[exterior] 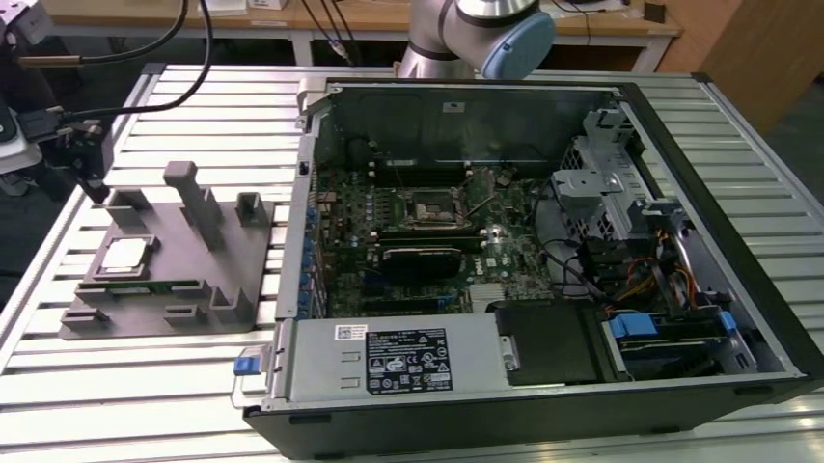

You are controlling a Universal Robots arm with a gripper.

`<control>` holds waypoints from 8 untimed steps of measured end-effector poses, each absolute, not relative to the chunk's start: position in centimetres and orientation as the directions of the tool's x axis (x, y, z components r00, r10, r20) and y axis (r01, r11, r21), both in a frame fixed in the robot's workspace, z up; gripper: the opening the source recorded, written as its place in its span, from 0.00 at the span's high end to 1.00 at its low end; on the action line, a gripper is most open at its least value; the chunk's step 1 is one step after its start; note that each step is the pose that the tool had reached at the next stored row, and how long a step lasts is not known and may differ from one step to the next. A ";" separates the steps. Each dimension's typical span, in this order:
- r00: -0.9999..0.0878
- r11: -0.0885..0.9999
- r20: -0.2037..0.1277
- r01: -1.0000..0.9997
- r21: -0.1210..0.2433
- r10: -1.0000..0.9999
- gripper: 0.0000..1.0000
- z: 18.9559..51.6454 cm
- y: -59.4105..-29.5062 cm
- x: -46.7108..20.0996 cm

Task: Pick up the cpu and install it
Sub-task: 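Pick up the cpu and move it towards the insertion slot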

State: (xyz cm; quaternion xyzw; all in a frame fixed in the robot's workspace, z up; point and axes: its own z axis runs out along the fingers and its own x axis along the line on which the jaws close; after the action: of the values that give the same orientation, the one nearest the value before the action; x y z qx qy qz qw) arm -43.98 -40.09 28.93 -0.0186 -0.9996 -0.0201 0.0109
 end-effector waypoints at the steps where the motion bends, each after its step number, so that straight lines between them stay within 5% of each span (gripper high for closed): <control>1: -0.999 0.999 0.023 0.036 0.040 0.035 0.53 28.8 -40.1 -44.0; 8: -1.000 0.999 0.024 0.003 0.040 0.002 0.53 28.3 -40.1 -44.2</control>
State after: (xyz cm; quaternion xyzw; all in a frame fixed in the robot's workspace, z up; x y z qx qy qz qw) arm -44.18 -40.12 28.27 -0.0012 -0.9997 -0.0199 0.0119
